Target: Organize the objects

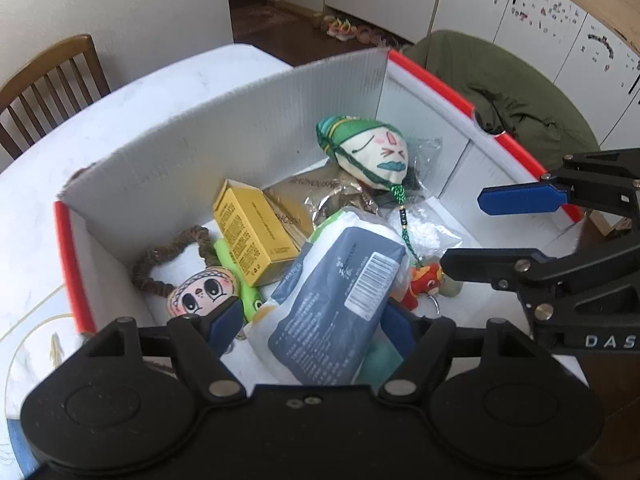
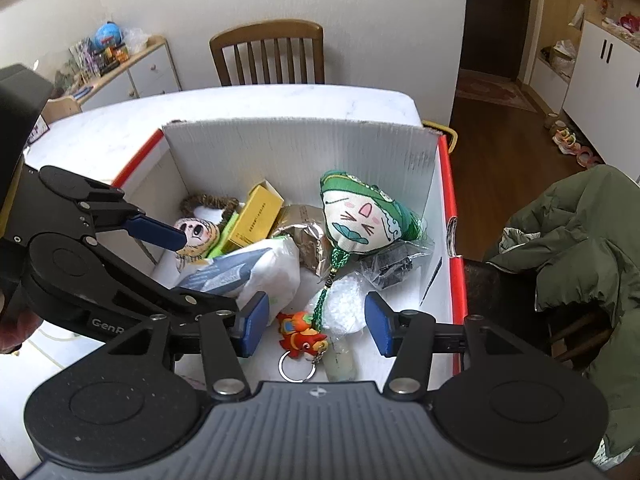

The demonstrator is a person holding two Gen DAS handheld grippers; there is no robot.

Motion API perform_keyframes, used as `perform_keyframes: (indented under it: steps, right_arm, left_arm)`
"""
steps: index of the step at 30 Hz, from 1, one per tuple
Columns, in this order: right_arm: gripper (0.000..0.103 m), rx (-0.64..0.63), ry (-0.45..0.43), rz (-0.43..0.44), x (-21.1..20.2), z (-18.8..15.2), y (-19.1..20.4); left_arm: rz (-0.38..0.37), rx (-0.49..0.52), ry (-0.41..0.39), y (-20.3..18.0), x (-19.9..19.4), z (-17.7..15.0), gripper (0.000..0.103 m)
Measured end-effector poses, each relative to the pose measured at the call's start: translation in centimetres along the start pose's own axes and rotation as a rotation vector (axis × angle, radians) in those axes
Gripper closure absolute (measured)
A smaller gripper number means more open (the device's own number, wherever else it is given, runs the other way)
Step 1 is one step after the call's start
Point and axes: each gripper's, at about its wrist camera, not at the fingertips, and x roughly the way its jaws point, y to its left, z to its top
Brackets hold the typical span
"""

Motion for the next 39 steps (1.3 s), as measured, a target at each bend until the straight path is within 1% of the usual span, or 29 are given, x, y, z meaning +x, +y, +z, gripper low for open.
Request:
perform_keyframes:
  steps: [4, 11, 14, 16, 19, 23, 26, 33, 36, 37, 39]
  right_arm:
    - [0.050, 0.018, -0.027, 0.006, -1.4, -0.2, 0.2]
    - [0.048, 0.027, -0.076, 0.022, -3.8, -0.4, 1.0]
    - [0.048, 0.030, -0.101, 0.034, -5.0, -0.6, 1.4]
    - [0.042, 0.028, -0.121, 0.034, -5.7, -0.7, 1.8]
    - [0.042, 0.026, -0.147, 0.043, -6.8, -0.9, 2.3]
    - [0.042, 0.027, -0.178, 0.033, -8.1, -1.0, 3.0]
    - [0.038, 0.044, -0.198, 0.024, -8.9, -1.3, 3.3]
    - [0.035, 0.077, -0.221, 0.006, -10.1, -1.9, 4.5]
    - [0.027, 0.089, -0.243, 0.005, -10.7, -2.3, 5.3]
    - [0.026, 0.091, -0.252, 0.005, -10.9, -2.5, 5.6]
    - [0.024, 0.091, -0.269, 0.006, -11.3, -2.7, 6.2]
  left_arm:
    - [0.000, -0.014, -0.045, 0.5, -1.0, -0.1, 0.025]
    - [0.003, -0.056, -0.139, 0.9, -4.4, -0.9, 0.023]
    - [0.022, -0.052, -0.193, 0.7, -5.8, -1.2, 0.019]
    - [0.021, -0.049, -0.229, 0.5, -7.0, -1.6, 0.018]
    - [0.023, -0.046, -0.276, 0.2, -8.7, -2.2, 0.018]
    - [0.011, -0.043, -0.332, 0.1, -11.0, -3.2, 0.017]
    - [0.012, -0.032, -0.357, 0.0, -12.1, -3.9, 0.011]
    - [-0.002, -0.052, -0.377, 0.7, -13.6, -5.4, 0.008]
    - [-0.017, -0.069, -0.387, 1.2, -14.1, -6.1, 0.004]
    - [-0.028, -0.082, -0.389, 1.4, -14.2, -6.4, 0.000]
    - [-0.046, -0.102, -0.392, 1.8, -14.4, -6.8, 0.001]
